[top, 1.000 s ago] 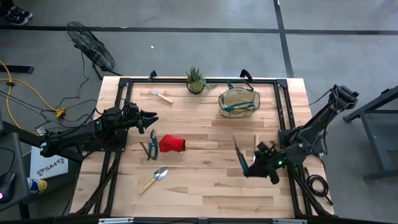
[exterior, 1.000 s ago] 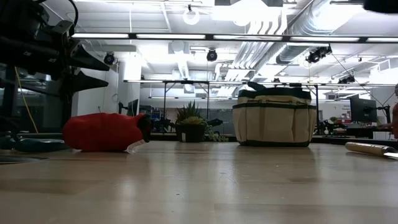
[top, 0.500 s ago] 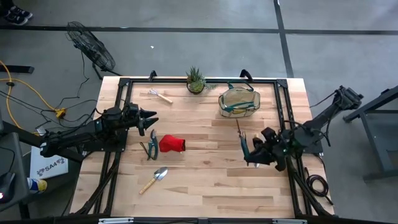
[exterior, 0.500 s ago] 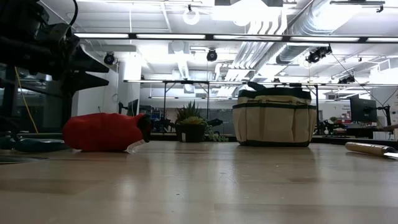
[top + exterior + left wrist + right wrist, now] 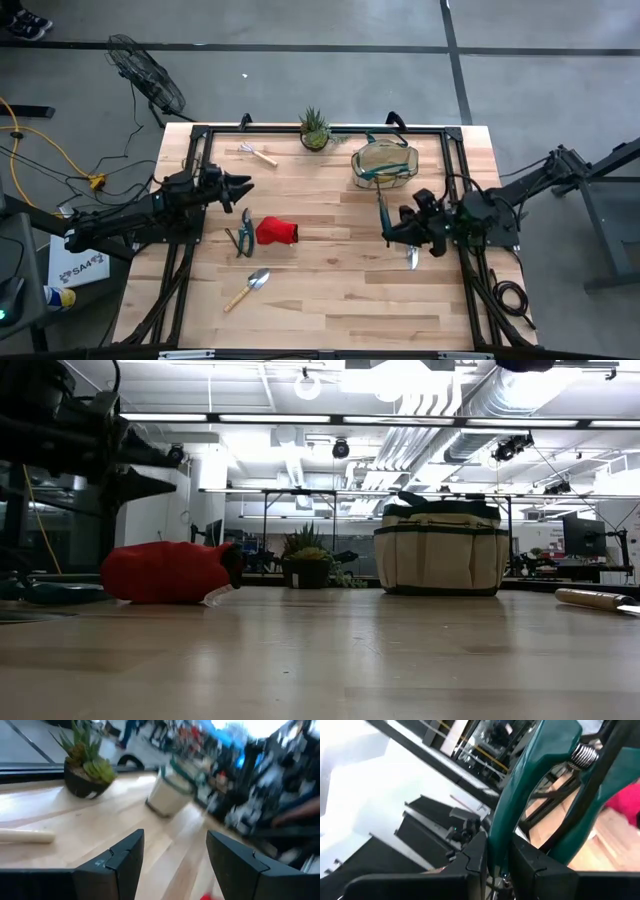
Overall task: Pick & Place Garden tools in Gardening bag
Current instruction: Put the right green shear scissors into the light brown gardening bag
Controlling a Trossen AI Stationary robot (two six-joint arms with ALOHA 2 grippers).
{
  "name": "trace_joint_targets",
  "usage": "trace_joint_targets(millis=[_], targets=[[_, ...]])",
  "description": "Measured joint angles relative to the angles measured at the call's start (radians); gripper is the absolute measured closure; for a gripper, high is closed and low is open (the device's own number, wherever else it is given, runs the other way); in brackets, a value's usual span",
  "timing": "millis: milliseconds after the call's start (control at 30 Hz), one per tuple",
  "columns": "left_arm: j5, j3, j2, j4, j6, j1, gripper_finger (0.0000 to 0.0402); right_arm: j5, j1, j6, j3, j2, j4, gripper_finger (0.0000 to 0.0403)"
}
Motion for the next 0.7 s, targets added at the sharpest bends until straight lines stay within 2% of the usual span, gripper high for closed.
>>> trace_joint_targets(millis=[100,200,400,533,700], targets=[[-0.040,0.000,0.000,0.050,-0.051,0.000,0.0190,0.026,-0.031,-0.008,0.000,0.002,0.026,0.0360],[-0.038,0.000,0.000,0.102,-0.057,0.000,0.0190,0.051,-0.053,-0.046,0.000,0.007,0.047,0.0360],[0.133,0.001,0.058,0.362,-0.051,0.000,0.0190,0.058,-0.102,-0.076,0.000,0.038,0.088,0.0360],[0.197,0.048,0.161,0.433,0.063,0.000,0.0190,0.073,-0.142,0.097,0.001,0.083,0.154,0.0360],[0.288,0.196,0.351,0.447,0.346,0.000,0.0190,0.074,-0.162,0.334,0.001,0.174,0.275,0.0360]])
